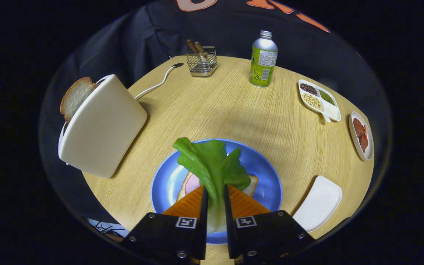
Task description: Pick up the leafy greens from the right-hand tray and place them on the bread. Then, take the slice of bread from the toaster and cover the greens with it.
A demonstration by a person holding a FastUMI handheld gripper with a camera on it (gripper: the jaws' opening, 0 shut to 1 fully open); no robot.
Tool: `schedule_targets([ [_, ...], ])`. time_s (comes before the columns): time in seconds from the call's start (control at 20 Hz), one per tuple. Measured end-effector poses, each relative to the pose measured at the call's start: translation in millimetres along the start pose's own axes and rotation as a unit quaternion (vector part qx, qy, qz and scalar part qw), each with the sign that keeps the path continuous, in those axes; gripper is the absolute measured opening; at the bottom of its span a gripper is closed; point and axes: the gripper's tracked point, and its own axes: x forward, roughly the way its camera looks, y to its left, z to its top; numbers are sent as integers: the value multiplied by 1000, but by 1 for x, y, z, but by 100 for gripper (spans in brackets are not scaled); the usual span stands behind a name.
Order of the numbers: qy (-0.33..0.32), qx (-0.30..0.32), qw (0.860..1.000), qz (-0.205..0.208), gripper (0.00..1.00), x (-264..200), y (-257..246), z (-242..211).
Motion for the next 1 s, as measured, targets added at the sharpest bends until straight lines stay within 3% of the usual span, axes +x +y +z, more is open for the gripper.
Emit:
schedule_targets([
  [0.1, 0, 8, 1000, -15, 40, -3, -2, 2],
  [0.2, -5, -4, 1000, -18, 49, -8, 2, 5],
  [0.4, -31, -2, 999, -10, 57, -30, 20, 24],
  [0.75, -58, 10, 998, 26, 60, -65, 62, 63],
  [1.0, -69, 41, 995, 53, 80, -91, 99, 100],
])
